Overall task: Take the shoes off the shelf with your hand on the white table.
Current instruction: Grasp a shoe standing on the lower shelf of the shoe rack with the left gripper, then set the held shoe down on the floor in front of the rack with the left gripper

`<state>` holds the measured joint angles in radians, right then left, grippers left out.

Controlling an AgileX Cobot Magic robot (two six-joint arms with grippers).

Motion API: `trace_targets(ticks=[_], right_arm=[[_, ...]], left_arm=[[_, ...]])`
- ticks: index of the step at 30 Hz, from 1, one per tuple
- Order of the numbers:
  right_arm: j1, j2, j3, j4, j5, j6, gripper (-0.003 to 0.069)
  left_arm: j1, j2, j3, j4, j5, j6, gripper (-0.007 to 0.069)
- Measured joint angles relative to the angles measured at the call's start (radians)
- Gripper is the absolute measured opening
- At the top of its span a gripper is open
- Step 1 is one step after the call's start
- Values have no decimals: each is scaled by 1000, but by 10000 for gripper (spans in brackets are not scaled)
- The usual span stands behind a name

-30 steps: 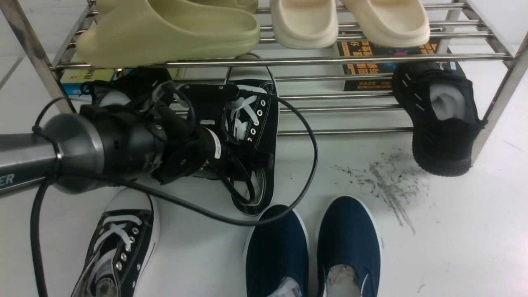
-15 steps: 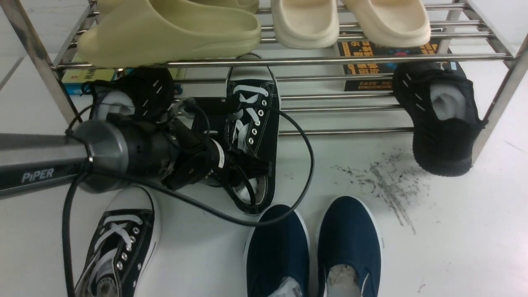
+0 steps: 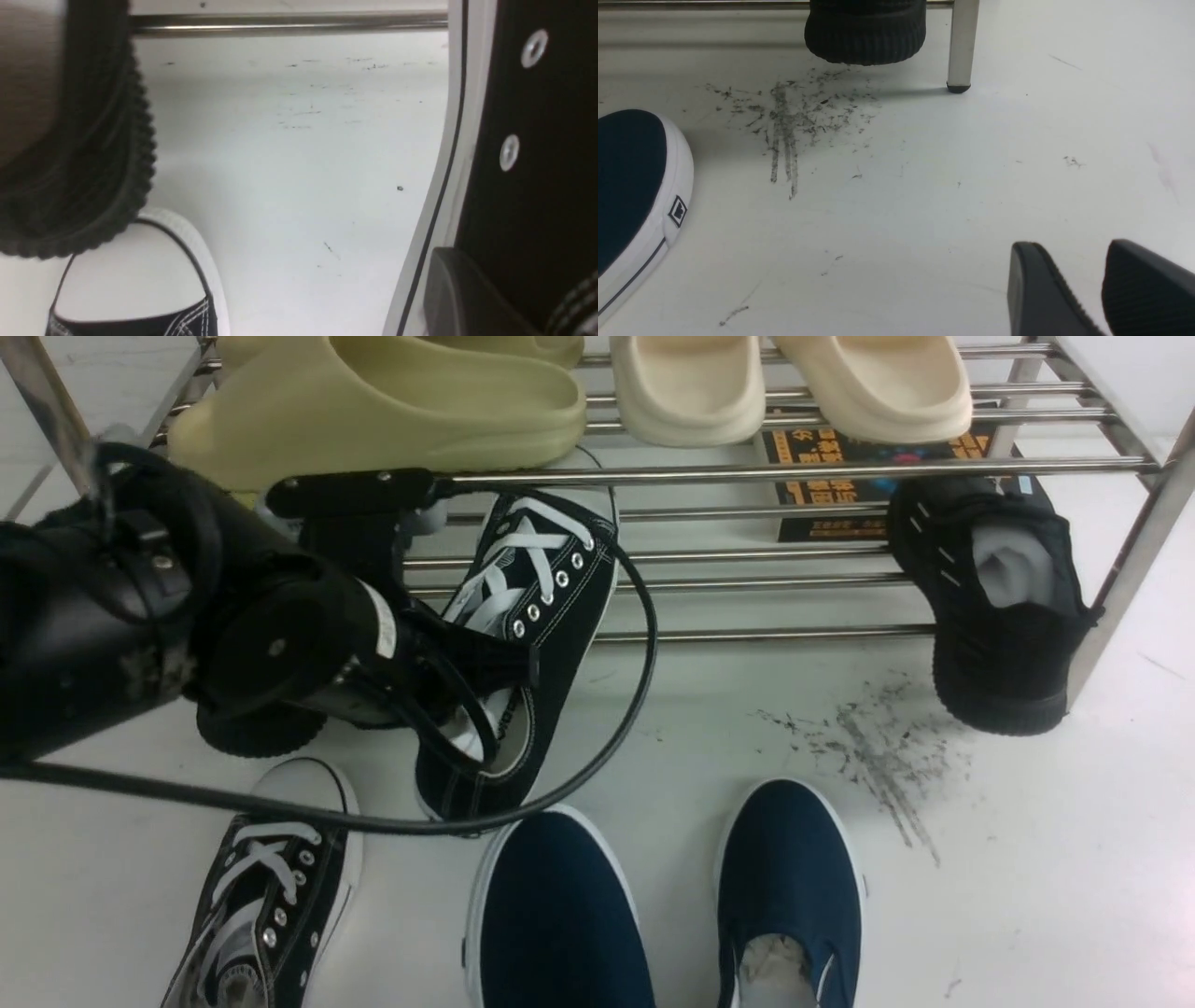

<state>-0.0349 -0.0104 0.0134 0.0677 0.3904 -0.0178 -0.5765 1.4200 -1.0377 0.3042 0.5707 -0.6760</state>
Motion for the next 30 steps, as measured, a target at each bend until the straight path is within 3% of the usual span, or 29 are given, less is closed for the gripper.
trace_targets(ticks=[5, 17, 23, 30], right_arm=[[0, 0, 0, 0, 0, 0, 237], [0, 0, 0, 0, 0, 0, 237], [0, 0, 0, 0, 0, 0, 237], [0, 0, 0, 0, 0, 0, 237]], left_arm=[[0, -3, 4, 0, -11, 0, 22], [-9, 68, 17, 5, -202, -45, 22], [-8, 30, 13, -28, -113, -52, 22], [-8, -46, 10, -164, 94, 8, 22]])
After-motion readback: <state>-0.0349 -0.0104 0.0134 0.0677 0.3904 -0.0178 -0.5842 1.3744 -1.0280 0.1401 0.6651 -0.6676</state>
